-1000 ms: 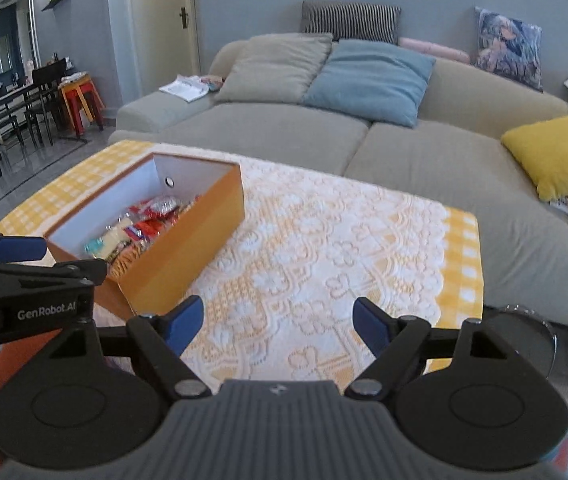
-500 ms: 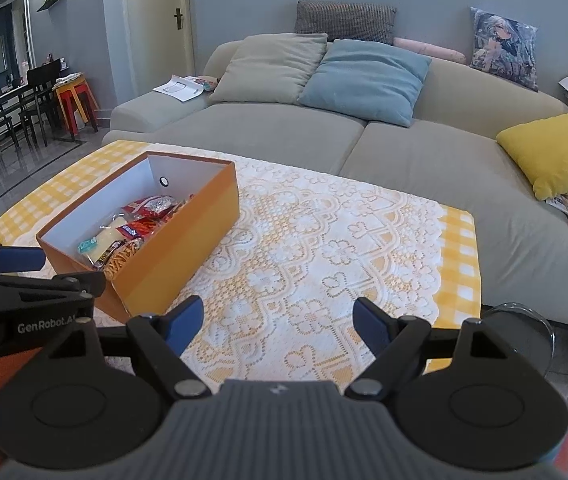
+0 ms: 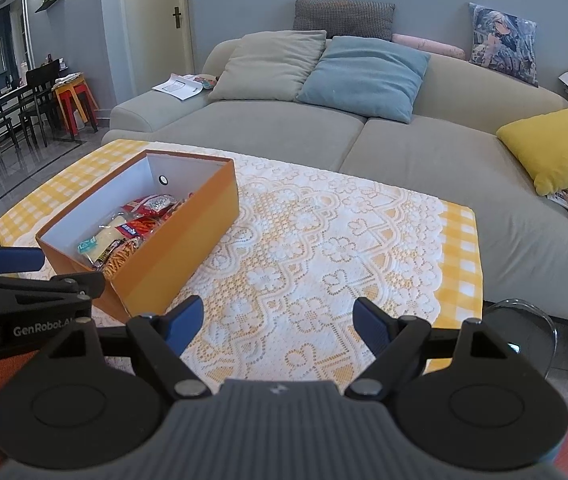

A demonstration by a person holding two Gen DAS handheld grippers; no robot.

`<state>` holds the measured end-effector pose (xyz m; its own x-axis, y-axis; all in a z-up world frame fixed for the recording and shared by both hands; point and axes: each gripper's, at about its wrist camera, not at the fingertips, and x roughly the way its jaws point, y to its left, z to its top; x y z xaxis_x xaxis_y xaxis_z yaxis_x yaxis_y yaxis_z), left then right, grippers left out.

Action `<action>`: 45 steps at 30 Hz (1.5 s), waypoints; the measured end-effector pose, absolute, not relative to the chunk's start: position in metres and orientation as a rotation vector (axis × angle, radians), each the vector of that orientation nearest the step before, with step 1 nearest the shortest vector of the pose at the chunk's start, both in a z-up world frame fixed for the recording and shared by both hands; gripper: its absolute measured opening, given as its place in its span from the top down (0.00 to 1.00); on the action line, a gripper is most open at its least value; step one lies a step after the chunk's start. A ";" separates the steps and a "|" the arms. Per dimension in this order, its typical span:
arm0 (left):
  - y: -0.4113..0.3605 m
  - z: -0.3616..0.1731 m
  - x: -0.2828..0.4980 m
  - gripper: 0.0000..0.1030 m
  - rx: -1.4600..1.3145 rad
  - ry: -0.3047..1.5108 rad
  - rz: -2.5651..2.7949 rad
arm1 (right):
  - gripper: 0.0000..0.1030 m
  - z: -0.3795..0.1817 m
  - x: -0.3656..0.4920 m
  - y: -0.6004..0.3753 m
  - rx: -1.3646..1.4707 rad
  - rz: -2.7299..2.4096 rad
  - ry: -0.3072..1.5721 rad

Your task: Organize snacks

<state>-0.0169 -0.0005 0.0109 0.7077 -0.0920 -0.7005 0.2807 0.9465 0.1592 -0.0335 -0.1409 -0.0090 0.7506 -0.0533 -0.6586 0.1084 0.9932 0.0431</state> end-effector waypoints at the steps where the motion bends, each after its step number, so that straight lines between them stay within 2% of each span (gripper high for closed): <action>1: -0.001 0.011 -0.017 0.29 0.264 0.759 -0.210 | 0.22 -0.009 -0.033 -0.141 0.079 -0.088 0.717; 45: 0.001 0.014 -0.017 0.29 0.267 0.754 -0.219 | 0.22 -0.014 -0.031 -0.144 0.086 -0.080 0.727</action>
